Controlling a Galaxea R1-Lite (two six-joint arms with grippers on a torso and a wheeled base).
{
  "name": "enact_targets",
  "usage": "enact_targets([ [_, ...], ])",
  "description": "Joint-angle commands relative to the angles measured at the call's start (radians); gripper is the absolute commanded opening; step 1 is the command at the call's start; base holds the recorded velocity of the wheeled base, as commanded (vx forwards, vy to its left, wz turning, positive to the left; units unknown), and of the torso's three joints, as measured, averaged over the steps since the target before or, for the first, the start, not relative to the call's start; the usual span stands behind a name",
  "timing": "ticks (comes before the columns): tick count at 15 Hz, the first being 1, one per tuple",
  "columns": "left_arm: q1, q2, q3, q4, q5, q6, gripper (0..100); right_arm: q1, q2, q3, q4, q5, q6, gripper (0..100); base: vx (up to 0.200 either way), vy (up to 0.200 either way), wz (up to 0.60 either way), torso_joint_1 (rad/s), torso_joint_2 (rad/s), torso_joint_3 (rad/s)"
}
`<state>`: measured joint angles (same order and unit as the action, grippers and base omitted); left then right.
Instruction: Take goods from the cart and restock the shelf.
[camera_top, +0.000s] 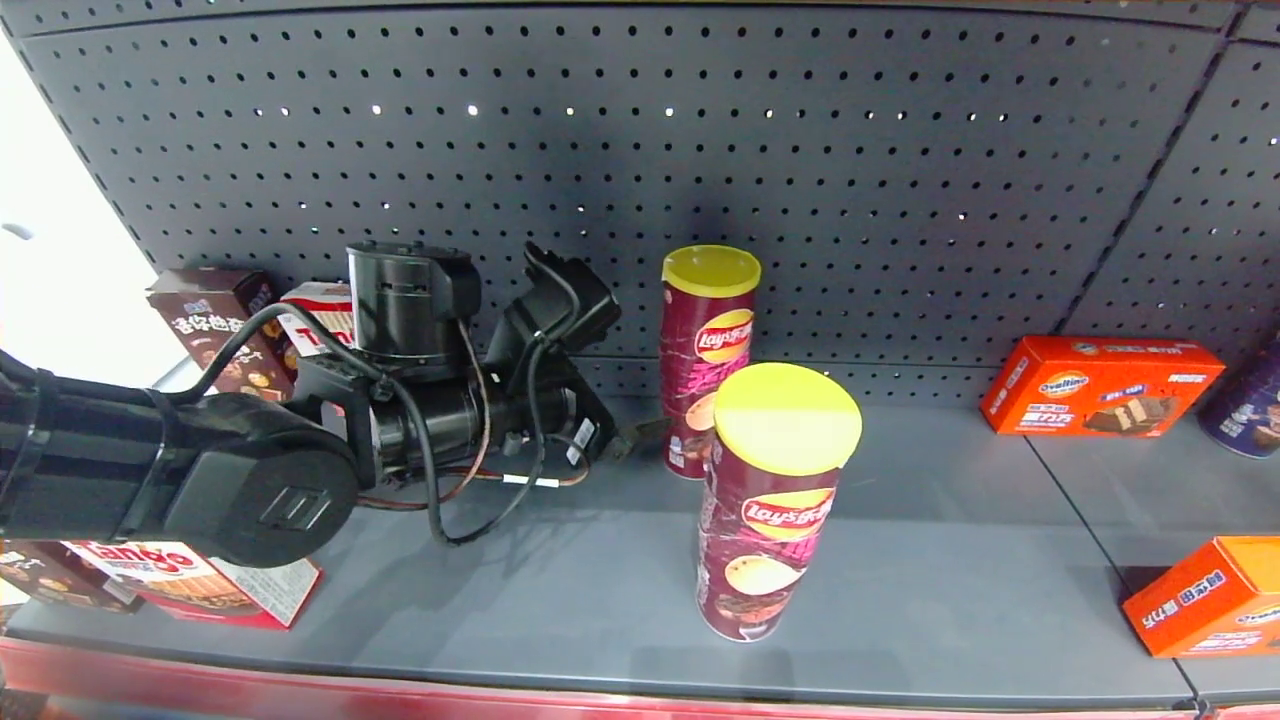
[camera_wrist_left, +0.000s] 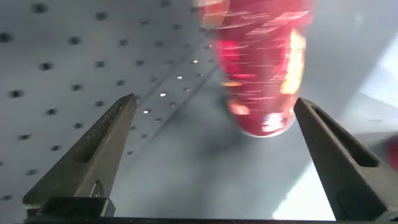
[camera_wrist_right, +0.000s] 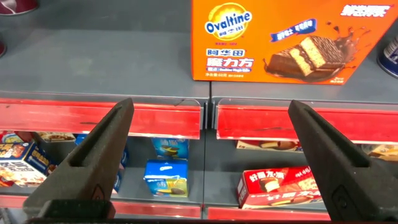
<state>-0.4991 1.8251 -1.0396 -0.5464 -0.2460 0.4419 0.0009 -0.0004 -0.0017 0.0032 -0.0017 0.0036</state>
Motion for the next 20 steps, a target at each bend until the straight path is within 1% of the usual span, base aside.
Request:
enact_targets([
  [1,-0.015,-0.006,0.021,-0.003,0.011,0.001,100,0.001,0.000,0.000,0.000,0.000,-0.001,100,0.000,0.000,0.00,0.000,0.00,0.000],
  [7,-0.009,0.029,0.001,-0.003,0.040,0.000,100,0.001,0.000,0.000,0.000,0.000,-0.001,100,0.000,0.000,0.00,0.000,0.00,0.000],
  [9,-0.007,0.037,-0.007,-0.003,0.042,-0.002,100,0.001,0.000,0.000,0.000,0.000,-0.001,100,0.000,0.000,0.00,0.000,0.00,0.000],
  [11,-0.006,0.069,-0.045,-0.010,0.059,-0.002,100,0.001,0.000,0.000,0.000,0.000,0.001,100,0.000,0.000,0.00,0.000,0.00,0.000],
  [13,-0.004,0.077,-0.056,-0.010,0.060,-0.002,100,0.001,0.000,0.000,0.000,0.000,-0.001,100,0.000,0.000,0.00,0.000,0.00,0.000],
  [18,0.008,0.082,-0.054,-0.010,0.068,-0.002,100,0.001,0.000,0.000,0.000,0.000,-0.001,100,0.000,0.000,0.00,0.000,0.00,0.000],
  [20,0.008,0.080,-0.050,-0.030,0.068,-0.003,100,0.001,0.000,0.000,0.000,0.000,-0.001,100,0.000,0.000,0.00,0.000,0.00,0.000],
])
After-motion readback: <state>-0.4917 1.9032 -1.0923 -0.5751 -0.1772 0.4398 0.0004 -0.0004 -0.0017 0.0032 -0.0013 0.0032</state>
